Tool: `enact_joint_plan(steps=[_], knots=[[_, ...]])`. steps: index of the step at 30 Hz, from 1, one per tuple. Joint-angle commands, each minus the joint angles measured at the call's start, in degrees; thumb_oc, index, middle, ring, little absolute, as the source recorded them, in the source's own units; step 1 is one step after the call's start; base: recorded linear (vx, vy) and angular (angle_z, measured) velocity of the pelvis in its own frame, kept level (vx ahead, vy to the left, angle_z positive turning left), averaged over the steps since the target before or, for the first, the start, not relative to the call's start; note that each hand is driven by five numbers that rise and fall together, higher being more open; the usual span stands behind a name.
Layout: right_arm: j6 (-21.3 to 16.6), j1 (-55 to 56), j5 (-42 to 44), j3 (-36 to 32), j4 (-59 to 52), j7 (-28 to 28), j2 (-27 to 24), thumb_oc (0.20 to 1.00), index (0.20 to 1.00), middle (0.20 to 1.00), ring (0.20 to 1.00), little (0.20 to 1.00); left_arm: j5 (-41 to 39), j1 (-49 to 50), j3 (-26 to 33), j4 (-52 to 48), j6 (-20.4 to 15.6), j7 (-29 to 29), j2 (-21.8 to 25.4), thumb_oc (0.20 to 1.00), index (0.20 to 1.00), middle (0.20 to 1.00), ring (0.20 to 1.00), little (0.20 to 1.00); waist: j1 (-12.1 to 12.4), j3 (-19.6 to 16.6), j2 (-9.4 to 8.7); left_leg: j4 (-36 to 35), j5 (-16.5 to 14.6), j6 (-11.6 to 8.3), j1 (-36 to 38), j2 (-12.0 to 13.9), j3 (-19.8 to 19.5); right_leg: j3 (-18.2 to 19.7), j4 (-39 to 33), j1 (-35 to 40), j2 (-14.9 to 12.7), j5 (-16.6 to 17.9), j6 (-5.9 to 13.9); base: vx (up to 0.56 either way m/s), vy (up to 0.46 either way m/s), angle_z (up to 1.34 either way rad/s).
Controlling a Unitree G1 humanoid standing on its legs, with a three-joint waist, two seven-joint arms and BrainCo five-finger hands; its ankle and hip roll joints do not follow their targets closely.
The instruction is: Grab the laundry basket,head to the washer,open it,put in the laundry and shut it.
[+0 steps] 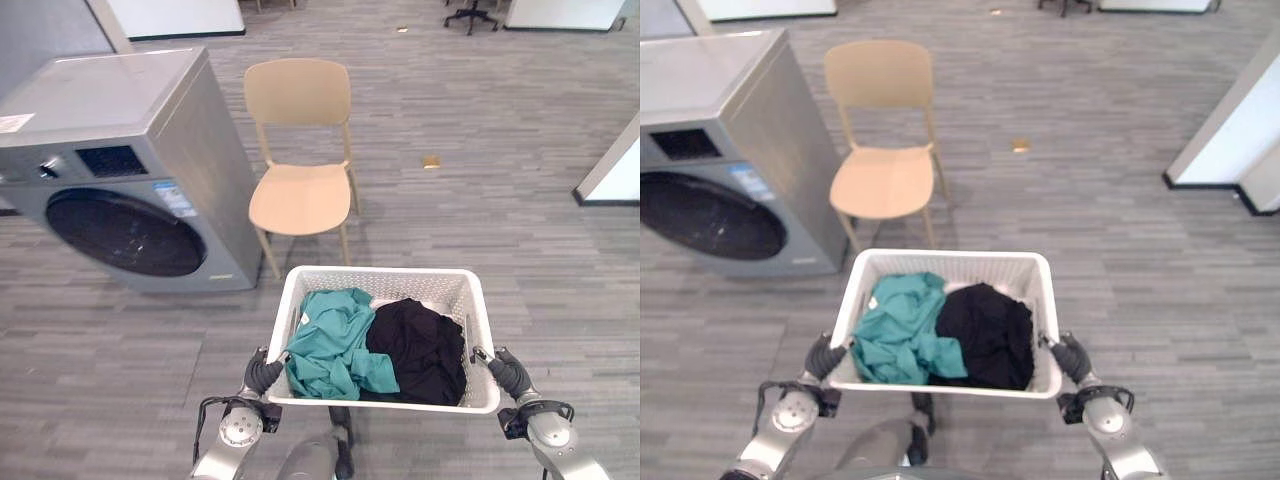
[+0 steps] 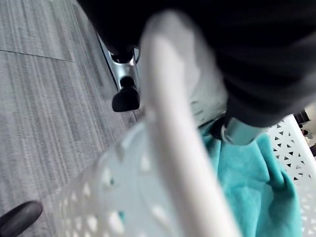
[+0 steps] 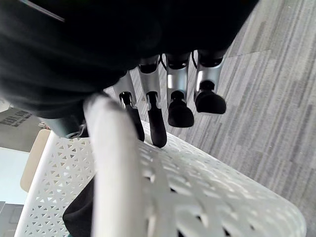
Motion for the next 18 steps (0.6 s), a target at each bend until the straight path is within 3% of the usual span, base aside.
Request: enact_joint_plan(steps=[1, 2, 7, 10, 12, 18], knots=[[-7.7, -5.1, 5.4, -0.4, -9.9, 3.9, 4.1, 0.200, 0.200, 0.200, 0.200, 0.200, -0.7, -4.5, -2.3, -8.2, -6.6, -5.1, -0.6, 0.200, 0.200, 0.200, 0.200, 0.200, 0.5, -3.6, -1.11, 4.7, -5.9, -11.80, 1.1, 6.5, -2.0, -0.5, 1.3, -6.8, -13.0, 3.6, 7.46, 0.25, 0.185, -0.14], [-7.8, -5.6, 5.7, 0.2, -10.0, 4.5, 4.5, 0.200, 0.200, 0.200, 0.200, 0.200, -0.7, -4.9, -2.2, -8.5, -6.6, -5.0, 0.3, 0.200, 0.200, 0.200, 0.200, 0.200, 0.6, -3.5, -1.85, 5.5, -8.3, -10.53, 1.9, 5.5, -1.9, 0.8, 5.1, -8.3, -14.0, 5.6, 8.37, 0.17, 0.135, -0.22], [-7.7, -5.8, 5.3, 1.3, -9.8, 5.0, 5.4, 0.200, 0.200, 0.200, 0.200, 0.200, -0.8, -4.6, -1.7, -9.1, -6.7, -5.1, 1.6, 0.200, 0.200, 0.200, 0.200, 0.200, 0.6, -3.4, -1.98, 5.1, -11.2, -8.57, 5.1, 4.0, -0.4, 0.9, 10.9, -13.5, -14.4, 10.9, 8.95, 0.21, 0.149, 0.02], [-7.7, -5.6, 5.7, 1.2, -10.2, 5.2, 5.0, 0.200, 0.200, 0.200, 0.200, 0.200, -1.3, -4.2, -1.4, -9.8, -6.7, -5.2, 2.0, 0.200, 0.200, 0.200, 0.200, 0.200, -0.7, -2.5, -0.89, 2.5, -12.3, -8.14, 9.0, 3.1, -1.6, 1.3, 10.5, -19.4, -10.3, 8.8, 7.73, 0.27, 0.119, 0.01], [-7.7, -5.8, 6.4, 1.6, -10.3, 4.9, 4.7, 0.200, 0.200, 0.200, 0.200, 0.200, -1.4, -3.7, -1.5, -9.9, -6.8, -5.4, 2.2, 0.200, 0.200, 0.200, 0.200, 0.200, -1.8, -1.1, -0.33, 0.4, -13.8, -8.07, 13.4, 2.4, -1.8, -2.8, 6.9, -24.3, -8.3, 8.6, 6.97, 0.30, 0.059, 0.22], [-8.1, -5.9, 5.8, 2.0, -9.5, 4.7, 4.3, 0.200, 0.200, 0.200, 0.200, 0.200, -0.6, -3.6, -1.3, -9.3, -7.0, -5.3, 1.4, 0.200, 0.200, 0.200, 0.200, 0.200, -3.6, 0.6, -0.27, 0.0, -17.0, -8.60, 18.9, 1.2, -5.1, -5.4, 1.6, -28.9, -5.9, 10.7, 6.96, 0.29, -0.041, 0.34]])
